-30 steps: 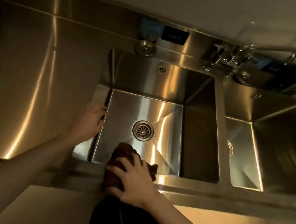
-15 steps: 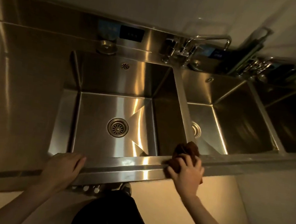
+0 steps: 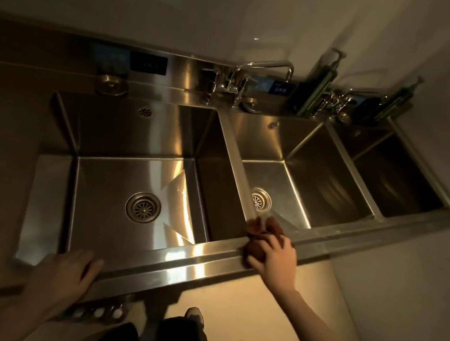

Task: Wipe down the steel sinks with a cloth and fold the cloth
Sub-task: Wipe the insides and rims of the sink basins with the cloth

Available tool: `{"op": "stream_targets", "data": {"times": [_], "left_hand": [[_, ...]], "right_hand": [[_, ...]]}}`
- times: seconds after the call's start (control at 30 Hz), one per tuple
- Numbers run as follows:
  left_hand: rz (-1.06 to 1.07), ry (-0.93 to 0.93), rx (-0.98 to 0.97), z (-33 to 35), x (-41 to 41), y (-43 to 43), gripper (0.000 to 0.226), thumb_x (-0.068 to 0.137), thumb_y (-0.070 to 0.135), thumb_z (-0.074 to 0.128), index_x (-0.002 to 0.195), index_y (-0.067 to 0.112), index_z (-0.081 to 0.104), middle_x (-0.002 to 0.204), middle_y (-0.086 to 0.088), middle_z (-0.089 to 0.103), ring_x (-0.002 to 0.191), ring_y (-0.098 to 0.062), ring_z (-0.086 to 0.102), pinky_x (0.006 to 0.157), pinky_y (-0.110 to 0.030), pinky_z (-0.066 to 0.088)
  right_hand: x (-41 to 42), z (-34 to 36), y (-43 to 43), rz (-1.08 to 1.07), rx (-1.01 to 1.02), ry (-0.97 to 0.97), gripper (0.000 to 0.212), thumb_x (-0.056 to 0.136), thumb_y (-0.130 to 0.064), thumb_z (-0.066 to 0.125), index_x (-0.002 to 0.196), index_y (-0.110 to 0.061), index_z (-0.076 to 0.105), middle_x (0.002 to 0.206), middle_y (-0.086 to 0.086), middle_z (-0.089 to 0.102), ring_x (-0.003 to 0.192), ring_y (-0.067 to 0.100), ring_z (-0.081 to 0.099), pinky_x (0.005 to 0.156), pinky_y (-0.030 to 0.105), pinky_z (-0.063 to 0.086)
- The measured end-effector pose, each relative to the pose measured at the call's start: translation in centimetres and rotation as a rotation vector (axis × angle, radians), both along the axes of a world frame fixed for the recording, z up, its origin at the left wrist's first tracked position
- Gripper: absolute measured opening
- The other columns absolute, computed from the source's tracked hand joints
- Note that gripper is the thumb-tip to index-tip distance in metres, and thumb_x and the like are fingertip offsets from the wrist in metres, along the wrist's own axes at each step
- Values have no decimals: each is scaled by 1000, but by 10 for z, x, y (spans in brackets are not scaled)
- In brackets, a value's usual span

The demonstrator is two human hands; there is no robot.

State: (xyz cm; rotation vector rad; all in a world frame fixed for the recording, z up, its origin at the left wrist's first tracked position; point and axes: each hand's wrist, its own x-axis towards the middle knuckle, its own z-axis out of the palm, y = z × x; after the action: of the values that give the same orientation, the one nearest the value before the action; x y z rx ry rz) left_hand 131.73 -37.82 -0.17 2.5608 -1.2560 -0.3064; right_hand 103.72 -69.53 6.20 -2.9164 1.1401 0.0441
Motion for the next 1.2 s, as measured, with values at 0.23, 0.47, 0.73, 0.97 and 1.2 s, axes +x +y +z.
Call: {"op": "stream_targets", "data": {"times": [0.23,0.47,0.73,0.97,1.2], "left_hand": [[-29,-88,6,20,-57,-65,36,84,40,36,70,20,63,65,1,63,58,-22,61,56,-31,48],[99,-77,41,27,-69,-71,31,86,38,35,67,25,56,62,8,58,57,-16,58,57,-29,46],[240,6,139,32,-79,-86,42,87,41,28,71,24,63,68,6,65,64,-19,63,66,-34,48],[223,79,259,48,-83,-90,33,101,39,30,121,23,51,125,4,54,115,-13,47,100,-27,31],[324,45,66,60,-87,-69,32,98,30,42,125,20,53,126,4,53,117,-13,48,98,-25,34]], "right_hand": [[36,-13,60,132,47,-73,45,69,-60,48,95,-29,67,104,-6,63,100,28,50,72,40,48],[-16,-10,-16,390,25,-93,45,66,-62,57,101,-34,61,104,-9,61,94,26,52,65,38,49],[29,0,8,527,125,7,41,56,-65,50,80,-36,67,88,-13,63,83,24,60,65,37,53],[87,30,-27,627,352,-54,70,69,-67,23,124,-37,54,129,-16,48,107,17,40,90,29,37],[120,44,-32,695,431,-178,55,77,-58,42,126,-37,55,133,-17,47,113,16,37,99,31,35]]}}
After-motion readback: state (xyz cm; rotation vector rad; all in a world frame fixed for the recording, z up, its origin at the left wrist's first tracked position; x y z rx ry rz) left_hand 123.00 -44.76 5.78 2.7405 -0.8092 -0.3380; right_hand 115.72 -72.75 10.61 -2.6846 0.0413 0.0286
